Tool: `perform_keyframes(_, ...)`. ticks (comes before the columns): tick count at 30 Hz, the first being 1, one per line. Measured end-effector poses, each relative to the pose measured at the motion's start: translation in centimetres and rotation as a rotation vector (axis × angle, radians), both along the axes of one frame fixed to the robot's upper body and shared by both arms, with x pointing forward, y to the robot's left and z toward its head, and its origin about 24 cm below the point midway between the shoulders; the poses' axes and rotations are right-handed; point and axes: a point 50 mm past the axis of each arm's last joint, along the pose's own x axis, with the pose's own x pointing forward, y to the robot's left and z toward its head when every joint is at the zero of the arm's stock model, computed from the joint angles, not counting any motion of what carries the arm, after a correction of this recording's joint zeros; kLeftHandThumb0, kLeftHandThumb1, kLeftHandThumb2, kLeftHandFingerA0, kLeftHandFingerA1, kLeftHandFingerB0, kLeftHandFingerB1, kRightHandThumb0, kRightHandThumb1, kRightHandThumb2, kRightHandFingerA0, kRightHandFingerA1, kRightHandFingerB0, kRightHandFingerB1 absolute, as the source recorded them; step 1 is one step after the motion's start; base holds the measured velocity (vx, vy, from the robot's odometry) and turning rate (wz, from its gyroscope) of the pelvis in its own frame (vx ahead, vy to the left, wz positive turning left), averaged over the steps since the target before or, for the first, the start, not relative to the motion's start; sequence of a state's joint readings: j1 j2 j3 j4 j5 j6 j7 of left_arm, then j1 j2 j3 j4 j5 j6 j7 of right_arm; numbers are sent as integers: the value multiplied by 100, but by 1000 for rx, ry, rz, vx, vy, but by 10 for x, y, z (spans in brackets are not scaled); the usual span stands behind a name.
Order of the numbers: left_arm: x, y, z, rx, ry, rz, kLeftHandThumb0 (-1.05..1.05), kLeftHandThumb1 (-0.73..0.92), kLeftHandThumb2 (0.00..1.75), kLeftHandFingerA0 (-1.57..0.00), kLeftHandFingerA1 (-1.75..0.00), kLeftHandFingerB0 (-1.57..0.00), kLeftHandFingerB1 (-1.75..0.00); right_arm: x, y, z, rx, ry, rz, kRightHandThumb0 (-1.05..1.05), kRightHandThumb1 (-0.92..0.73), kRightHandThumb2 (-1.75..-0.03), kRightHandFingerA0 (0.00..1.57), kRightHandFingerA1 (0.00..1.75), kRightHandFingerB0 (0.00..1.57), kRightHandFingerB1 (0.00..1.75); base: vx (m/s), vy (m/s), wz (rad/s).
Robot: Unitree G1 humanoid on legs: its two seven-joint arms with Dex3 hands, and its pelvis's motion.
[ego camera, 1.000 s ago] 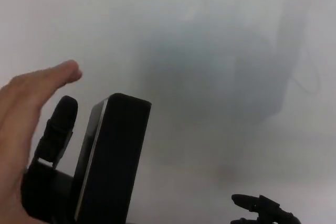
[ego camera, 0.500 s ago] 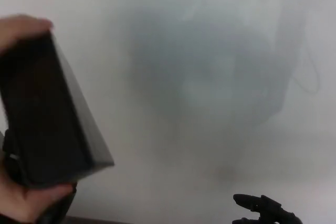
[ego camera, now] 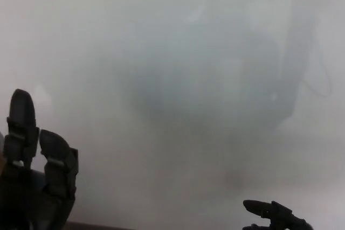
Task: A magnetic marker holder is on the left hand side of the white board, the robot put the index and middle finger into the opening of the container and pull off the magnetic holder and hand it to a human on the left hand side.
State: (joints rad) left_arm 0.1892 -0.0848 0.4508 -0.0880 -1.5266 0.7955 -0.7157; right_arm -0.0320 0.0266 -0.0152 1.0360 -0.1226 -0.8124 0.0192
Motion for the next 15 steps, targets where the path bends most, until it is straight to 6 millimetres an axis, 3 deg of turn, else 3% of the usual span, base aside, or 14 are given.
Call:
perform_keyframes(5, 2, -2, -30, 33, 140, -15, -104, 65, 101, -39, -50, -10, -37, 0, 2, 0, 3, 0, 4, -57, -75, -63, 82, 49, 64, 45, 0, 0, 0)
perform_keyframes(6, 2, -2, -34, 43, 161, -16, -87, 58, 94, -35, -51, -16, -39, 0, 2, 0, 4, 0, 5, -58, -75, -63, 81, 50, 65, 45, 0, 0, 0)
perform_keyframes(7, 3, -3, -42, 60, 200, -18, -87, 58, 94, -35, -51, -16, -39, 0, 3, 0, 4, 0, 6, -58, -75, -63, 81, 50, 65, 45, 0, 0, 0)
perform_keyframes(8, 3, -3, -42, 60, 200, -18, -85, 70, 62, -46, -41, -25, -29, 0, 3, 0, 4, 0, 6, -57, -74, -62, 81, 50, 65, 45, 0, 0, 0)
perform_keyframes(10, 3, -4, -54, 91, 257, -17, -80, 62, 60, -52, -46, -28, -30, 0, 3, 0, 5, 0, 7, -57, -75, -63, 81, 50, 65, 45, 0, 0, 0)
perform_keyframes(15, 0, -10, -80, 203, 397, -34, -84, 67, 61, -47, -43, -27, -30, 1, 4, 0, 6, -2, 11, -57, -75, -63, 81, 50, 65, 45, 0, 0, 0)
